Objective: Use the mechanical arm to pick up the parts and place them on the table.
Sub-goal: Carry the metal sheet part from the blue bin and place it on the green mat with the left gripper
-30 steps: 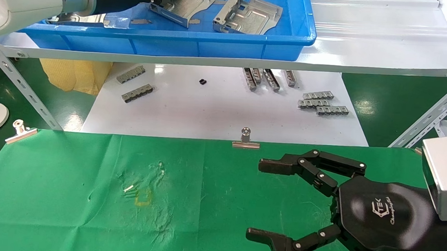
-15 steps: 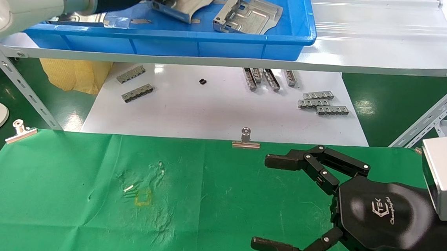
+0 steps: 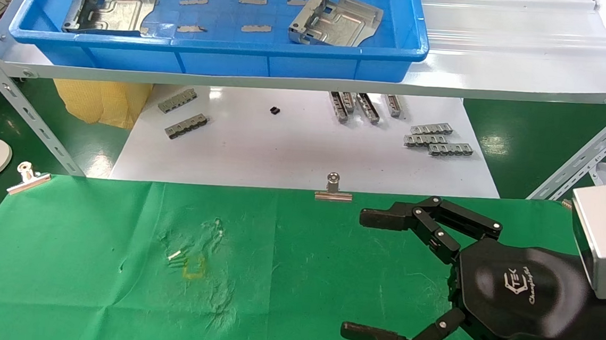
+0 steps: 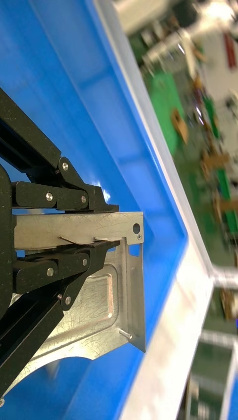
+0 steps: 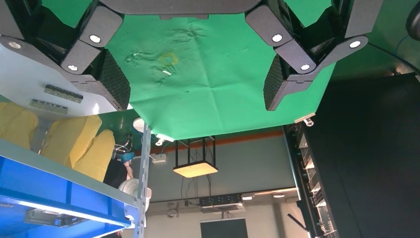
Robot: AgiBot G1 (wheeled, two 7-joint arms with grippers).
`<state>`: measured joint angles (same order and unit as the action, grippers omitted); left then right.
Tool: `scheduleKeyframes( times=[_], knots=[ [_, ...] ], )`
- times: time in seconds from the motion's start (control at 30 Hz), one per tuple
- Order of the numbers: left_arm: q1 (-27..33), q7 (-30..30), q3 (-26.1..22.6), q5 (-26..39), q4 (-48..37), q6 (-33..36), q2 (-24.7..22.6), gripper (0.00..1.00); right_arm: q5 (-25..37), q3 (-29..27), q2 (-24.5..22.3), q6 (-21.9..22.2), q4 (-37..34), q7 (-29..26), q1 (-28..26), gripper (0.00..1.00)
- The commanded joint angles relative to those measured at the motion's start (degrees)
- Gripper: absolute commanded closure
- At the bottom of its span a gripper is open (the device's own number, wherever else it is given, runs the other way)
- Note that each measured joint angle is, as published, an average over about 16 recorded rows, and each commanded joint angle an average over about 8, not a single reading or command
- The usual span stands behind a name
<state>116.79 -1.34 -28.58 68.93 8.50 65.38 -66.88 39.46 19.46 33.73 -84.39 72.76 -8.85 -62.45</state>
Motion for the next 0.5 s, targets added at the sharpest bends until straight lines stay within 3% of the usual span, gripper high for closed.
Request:
scheduleKeyframes(
  times=[0.03, 0.27, 0.5],
  knots=[
    [-0.2, 1.4, 0.5, -0.9, 0.5, 4.8, 1.9, 1.00, 0.0, 0.0, 0.0, 0.0, 0.0, 0.0, 0.0, 0.00],
    [-3.5, 6.4, 1.8, -5.1, 3.9, 23.7, 7.9, 1.00, 0.0, 0.0, 0.0, 0.0, 0.0, 0.0, 0.0, 0.00],
    [-12.5, 7.8, -0.5, -11.0, 15.5, 26.7, 15.2, 1.00, 0.0, 0.0, 0.0, 0.0, 0.0, 0.0, 0.0, 0.00]
  ],
)
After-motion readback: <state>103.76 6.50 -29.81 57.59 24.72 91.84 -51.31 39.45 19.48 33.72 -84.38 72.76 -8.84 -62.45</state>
